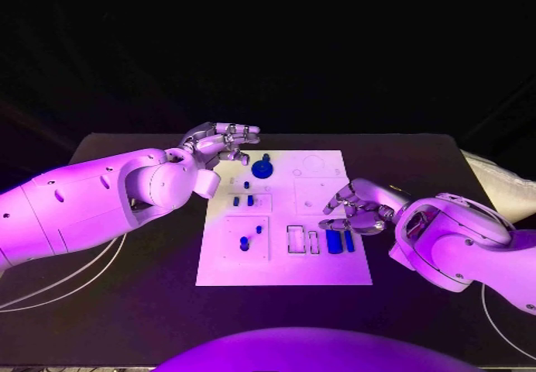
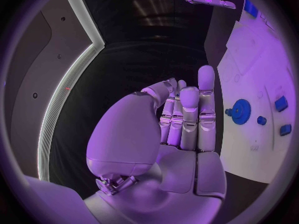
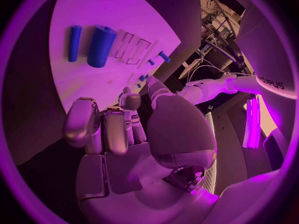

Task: Assemble the parts on the task board

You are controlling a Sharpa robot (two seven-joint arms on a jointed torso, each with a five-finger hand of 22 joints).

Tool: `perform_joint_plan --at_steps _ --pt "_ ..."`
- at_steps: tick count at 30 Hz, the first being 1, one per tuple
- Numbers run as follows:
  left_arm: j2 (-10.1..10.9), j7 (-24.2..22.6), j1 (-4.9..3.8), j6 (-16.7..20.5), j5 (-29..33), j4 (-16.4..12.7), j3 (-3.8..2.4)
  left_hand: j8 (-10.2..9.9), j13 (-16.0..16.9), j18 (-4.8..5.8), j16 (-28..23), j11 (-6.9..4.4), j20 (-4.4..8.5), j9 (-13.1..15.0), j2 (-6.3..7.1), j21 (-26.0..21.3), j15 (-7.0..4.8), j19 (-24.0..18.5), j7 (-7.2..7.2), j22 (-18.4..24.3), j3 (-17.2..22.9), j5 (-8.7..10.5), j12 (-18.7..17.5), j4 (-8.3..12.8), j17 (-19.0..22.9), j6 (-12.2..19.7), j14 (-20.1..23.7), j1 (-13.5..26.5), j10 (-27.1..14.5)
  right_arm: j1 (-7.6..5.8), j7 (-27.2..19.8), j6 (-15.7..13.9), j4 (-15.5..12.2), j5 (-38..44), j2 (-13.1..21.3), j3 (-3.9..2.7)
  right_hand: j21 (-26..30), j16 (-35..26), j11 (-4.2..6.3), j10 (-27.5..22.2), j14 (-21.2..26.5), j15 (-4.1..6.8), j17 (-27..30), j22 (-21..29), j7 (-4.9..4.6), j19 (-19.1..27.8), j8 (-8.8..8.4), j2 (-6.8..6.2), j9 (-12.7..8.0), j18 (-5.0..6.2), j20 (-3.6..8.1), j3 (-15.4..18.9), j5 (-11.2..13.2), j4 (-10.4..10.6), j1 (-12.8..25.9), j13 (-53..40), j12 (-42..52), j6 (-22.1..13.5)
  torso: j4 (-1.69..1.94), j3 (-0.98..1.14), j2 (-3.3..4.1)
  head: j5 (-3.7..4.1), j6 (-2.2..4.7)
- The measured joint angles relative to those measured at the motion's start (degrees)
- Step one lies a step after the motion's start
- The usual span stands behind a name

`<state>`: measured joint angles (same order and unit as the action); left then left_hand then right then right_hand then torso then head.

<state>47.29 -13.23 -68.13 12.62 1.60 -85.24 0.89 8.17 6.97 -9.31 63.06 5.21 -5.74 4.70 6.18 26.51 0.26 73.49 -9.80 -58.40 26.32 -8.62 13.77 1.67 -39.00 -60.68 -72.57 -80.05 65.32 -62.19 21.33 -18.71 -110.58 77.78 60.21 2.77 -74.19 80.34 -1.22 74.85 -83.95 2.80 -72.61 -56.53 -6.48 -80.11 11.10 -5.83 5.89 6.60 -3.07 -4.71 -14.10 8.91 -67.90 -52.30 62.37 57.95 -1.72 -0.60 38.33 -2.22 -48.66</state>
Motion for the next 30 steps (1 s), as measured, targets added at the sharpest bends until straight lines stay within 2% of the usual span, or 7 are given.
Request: perform_joint_plan --at_steps 2,7,10,18,30 --pt "0.0 0.0 0.0 0.0 -0.01 0.0 0.02 0.0 0.0 0.0 0.0 0.0 0.0 0.0 0.0 0.0 0.04 0.0 0.0 0.0 0.0 0.0 0.0 0.0 0.0 0.0 0.04 0.0 0.0 0.41 1.74 0.33 -0.04 0.38 0.12 0.08 -0.39 0.82 0.0 0.01 0.0 0.0 -1.15 -0.79 0.0 0.0 0.82 0.8 0.25 0.0 0.0 1.82 0.0 1.55 -0.2 -4.19 3.19 0.0 -0.13 0.02 -0.05 0.21 0.01" --pt "0.0 0.0 0.08 0.0 -0.02 0.03 0.06 0.0 -0.01 0.0 0.0 0.0 -0.03 0.0 0.0 0.0 0.05 -0.03 0.0 0.01 0.0 0.0 0.0 0.0 0.0 0.0 0.05 0.0 0.0 1.48 5.74 1.59 0.0 2.45 0.08 0.2 -0.61 1.09 -0.34 -0.34 0.01 -0.01 -1.88 -1.23 0.0 0.0 1.43 1.01 0.49 0.0 0.0 3.78 0.0 3.52 -0.42 -6.19 4.13 0.0 -0.3 0.01 -0.13 0.63 0.01" --pt "0.01 0.0 0.12 0.0 -0.03 0.05 0.08 0.0 -0.01 0.0 0.0 0.0 -0.21 0.0 0.0 0.0 0.05 -0.21 0.0 0.06 0.0 0.0 0.0 0.0 -0.01 0.0 0.05 0.0 0.0 1.8 7.26 2.25 0.28 3.64 -0.06 0.25 -0.61 1.09 -0.14 -0.54 0.01 -0.01 -1.93 -1.29 0.18 0.0 1.97 1.53 0.63 0.0 0.0 4.58 0.0 4.31 -0.35 -6.66 4.13 0.17 -0.3 -0.01 -0.12 0.72 0.01" --pt "0.14 -0.05 0.21 0.0 -0.04 0.05 0.1 0.0 0.04 0.0 0.0 0.21 -0.21 0.01 0.0 0.0 0.07 -0.21 0.0 0.06 0.0 0.0 0.21 0.0 0.06 0.0 0.07 0.0 -0.21 2.14 9.8 3.56 0.81 6.08 -0.58 0.25 -0.69 1.09 -0.13 -0.54 0.01 -0.01 -2.02 -1.4 0.37 0.0 2.63 1.83 0.92 0.0 0.0 5.95 0.0 5.69 -0.65 -7.38 4.36 0.37 -0.3 -0.05 -0.12 0.48 -0.16" --pt "0.28 -0.06 0.3 -0.02 -0.05 0.04 0.1 0.0 0.03 0.0 0.0 0.21 -0.21 0.01 0.0 0.0 0.08 -0.21 0.0 0.05 0.0 0.0 0.21 0.0 0.05 0.0 0.08 0.0 -0.21 2.75 11.27 5.28 1.7 8.61 -1.81 0.26 -0.84 1.08 0.03 -0.7 0.01 -0.02 -2.07 -1.63 0.54 0.0 3.33 2.06 1.16 0.0 -0.01 6.85 -0.45 6.58 -0.88 -7.72 4.36 0.55 -0.31 -0.02 -0.08 0.14 -0.35"
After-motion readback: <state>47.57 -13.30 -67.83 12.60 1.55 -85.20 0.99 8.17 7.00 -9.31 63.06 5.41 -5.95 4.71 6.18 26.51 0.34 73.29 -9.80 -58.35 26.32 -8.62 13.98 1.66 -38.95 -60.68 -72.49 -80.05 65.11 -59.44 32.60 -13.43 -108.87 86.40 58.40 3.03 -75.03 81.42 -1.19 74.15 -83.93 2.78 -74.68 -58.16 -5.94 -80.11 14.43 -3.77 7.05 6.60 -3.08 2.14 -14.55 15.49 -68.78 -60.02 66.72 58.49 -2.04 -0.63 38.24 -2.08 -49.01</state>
